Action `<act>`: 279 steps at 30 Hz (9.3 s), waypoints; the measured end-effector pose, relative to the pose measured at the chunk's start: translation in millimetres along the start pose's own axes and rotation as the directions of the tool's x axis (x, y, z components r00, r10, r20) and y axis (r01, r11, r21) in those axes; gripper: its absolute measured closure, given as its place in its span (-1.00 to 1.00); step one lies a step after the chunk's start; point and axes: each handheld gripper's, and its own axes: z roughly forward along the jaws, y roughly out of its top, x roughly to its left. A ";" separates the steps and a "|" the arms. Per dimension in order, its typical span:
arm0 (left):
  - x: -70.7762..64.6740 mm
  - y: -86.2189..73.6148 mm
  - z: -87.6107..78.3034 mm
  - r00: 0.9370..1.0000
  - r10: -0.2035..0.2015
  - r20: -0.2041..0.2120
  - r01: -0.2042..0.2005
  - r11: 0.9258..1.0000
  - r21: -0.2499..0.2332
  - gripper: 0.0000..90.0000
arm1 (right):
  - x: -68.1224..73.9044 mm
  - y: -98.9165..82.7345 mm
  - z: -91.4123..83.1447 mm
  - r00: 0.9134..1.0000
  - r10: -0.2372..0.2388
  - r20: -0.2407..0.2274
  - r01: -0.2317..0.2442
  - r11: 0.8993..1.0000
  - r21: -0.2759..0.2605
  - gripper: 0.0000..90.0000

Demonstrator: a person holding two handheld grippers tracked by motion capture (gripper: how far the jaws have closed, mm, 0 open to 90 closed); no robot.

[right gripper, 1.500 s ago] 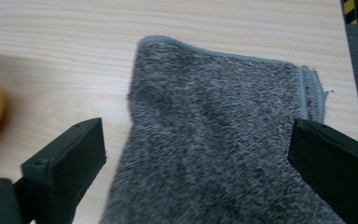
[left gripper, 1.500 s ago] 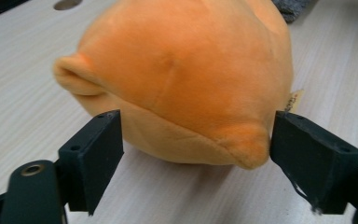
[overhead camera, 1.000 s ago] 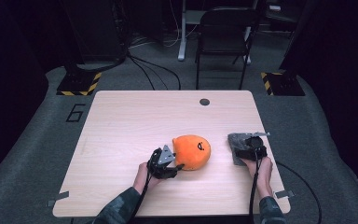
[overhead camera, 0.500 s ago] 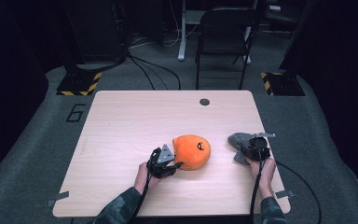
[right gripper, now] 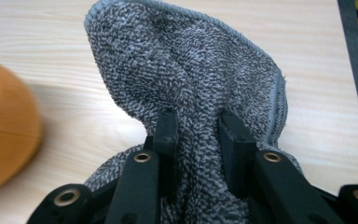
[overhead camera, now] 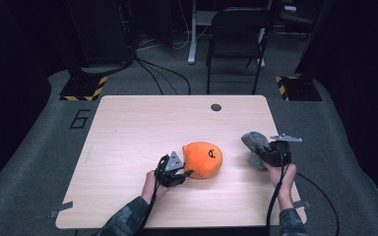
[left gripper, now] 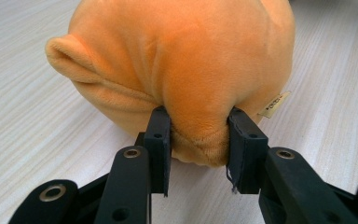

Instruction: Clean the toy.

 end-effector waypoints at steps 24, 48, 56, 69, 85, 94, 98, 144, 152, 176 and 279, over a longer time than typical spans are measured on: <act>-2.0 2.2 -0.8 0.999 0.034 -0.009 -0.034 0.999 -0.009 0.45 | 106.9 39.3 -38.5 0.951 -0.254 -0.178 0.239 0.966 -0.101 0.57; -4.8 4.7 -1.6 0.997 0.067 -0.027 -0.068 0.997 -0.033 0.45 | 189.0 37.0 -1.5 0.891 -0.360 -0.275 0.360 0.931 -0.055 0.52; -4.9 4.1 -1.1 0.998 0.056 -0.022 -0.057 0.998 -0.039 0.46 | 190.8 26.5 15.3 0.884 -0.398 -0.244 0.405 0.914 -0.022 0.52; -7.6 4.3 -0.2 0.999 0.046 -0.023 -0.047 0.998 -0.040 0.51 | 185.3 23.6 13.2 0.887 -0.399 -0.232 0.408 0.913 -0.010 0.52; -6.2 4.3 -0.7 0.999 0.040 -0.015 -0.041 0.999 -0.032 0.51 | 154.8 23.4 7.1 0.917 -0.348 -0.197 0.357 0.934 0.013 0.50; -5.7 4.1 -0.5 0.999 0.035 -0.013 -0.035 0.999 -0.034 0.51 | 134.8 23.0 8.6 0.934 -0.312 -0.172 0.323 0.946 0.040 0.48; -6.0 4.3 -0.5 0.999 0.038 -0.012 -0.039 0.999 -0.033 0.51 | 125.7 21.5 10.9 0.942 -0.289 -0.169 0.300 0.953 0.048 0.48; -5.0 3.5 -0.6 0.999 0.045 -0.003 -0.046 0.998 -0.036 0.50 | 75.2 21.4 13.7 0.978 -0.193 -0.083 0.203 0.970 0.136 0.56; -6.0 4.4 -0.6 0.999 0.048 -0.005 -0.048 0.998 -0.043 0.51 | 116.7 44.6 -26.2 0.948 -0.240 -0.207 0.246 0.969 -0.001 0.55; -7.3 4.9 -1.1 0.998 0.068 -0.008 -0.068 0.996 -0.048 0.52 | 192.8 20.2 5.0 0.880 -0.431 -0.199 0.441 0.898 0.004 0.56; -2.8 -17.7 26.6 0.937 0.341 -0.076 -0.344 0.939 -0.028 -0.59 | 123.2 20.6 21.8 0.951 -0.264 -0.163 0.280 0.956 0.088 0.61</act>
